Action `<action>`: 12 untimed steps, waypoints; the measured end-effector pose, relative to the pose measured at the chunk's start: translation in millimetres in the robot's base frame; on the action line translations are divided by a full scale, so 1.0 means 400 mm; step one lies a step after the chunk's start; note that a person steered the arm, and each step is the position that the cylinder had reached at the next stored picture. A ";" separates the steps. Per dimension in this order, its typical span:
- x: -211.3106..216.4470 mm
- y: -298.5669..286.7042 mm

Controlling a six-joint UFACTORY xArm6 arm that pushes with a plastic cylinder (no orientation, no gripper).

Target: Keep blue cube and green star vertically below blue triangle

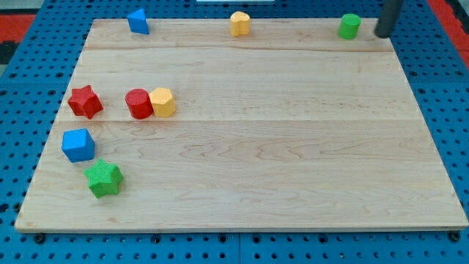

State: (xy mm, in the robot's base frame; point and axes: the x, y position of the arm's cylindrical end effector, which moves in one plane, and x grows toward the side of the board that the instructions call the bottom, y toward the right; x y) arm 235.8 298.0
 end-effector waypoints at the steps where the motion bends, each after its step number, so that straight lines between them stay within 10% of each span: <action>1: -0.093 -0.083; 5: -0.029 -0.066; 7: 0.241 -0.038; 12: 0.597 -0.876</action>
State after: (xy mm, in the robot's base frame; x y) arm 474.5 -52.4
